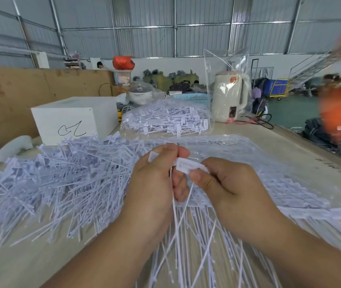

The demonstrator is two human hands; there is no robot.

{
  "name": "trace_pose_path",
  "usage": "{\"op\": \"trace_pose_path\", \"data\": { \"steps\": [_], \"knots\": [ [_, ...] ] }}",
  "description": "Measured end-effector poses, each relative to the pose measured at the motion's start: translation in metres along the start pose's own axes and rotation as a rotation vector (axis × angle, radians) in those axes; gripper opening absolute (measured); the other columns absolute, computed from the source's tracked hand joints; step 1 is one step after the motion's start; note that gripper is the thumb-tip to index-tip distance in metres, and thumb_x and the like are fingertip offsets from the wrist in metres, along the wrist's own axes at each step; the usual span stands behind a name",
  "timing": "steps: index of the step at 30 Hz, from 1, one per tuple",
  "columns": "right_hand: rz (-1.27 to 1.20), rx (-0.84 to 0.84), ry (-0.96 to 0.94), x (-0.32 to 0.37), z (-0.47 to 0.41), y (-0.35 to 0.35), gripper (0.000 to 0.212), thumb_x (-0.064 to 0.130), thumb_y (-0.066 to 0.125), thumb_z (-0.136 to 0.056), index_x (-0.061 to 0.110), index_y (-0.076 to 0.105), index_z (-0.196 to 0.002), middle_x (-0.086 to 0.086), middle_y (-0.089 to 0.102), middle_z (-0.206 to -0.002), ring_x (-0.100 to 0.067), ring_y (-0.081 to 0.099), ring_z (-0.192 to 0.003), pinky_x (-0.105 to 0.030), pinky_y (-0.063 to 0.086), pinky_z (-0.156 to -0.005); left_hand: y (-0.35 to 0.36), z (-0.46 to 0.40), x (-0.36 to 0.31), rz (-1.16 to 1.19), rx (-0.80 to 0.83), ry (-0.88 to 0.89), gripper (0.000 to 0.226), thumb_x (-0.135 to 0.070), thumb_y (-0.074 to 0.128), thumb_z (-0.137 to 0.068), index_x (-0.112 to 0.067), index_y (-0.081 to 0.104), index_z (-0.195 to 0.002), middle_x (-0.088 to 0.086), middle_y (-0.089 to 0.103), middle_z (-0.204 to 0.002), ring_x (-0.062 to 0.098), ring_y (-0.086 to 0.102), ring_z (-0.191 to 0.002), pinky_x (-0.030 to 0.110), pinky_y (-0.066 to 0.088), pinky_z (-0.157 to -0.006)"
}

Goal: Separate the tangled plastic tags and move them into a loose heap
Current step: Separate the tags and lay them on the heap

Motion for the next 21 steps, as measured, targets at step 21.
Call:
{"op": "trace_pose_path", "data": {
  "steps": [21],
  "knots": [
    [-0.188, 0.277, 0.059, -0.011, 0.000, -0.004, 0.019, 0.042, 0.055, -0.098, 0.034, 0.071, -0.090, 0.001, 0.068, -0.063, -0.028, 0.047, -0.046, -0.041, 0.047, -0.054, -0.003, -0.004, 0.005, -0.475, 0.335, 0.091, 0.051, -0.070, 0.034, -0.087, -0.033, 0.070, -0.093, 0.000, 0.051, -0.051, 0.014, 0.048, -0.044, 0.021, 0.039, -0.044]
  ]
}}
Point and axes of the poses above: each hand's wrist, its own z-axis away from the middle knuckle, its own y-axis out of the palm, x = y × z, the point moved 4 cm from there along -z, towards the middle knuckle
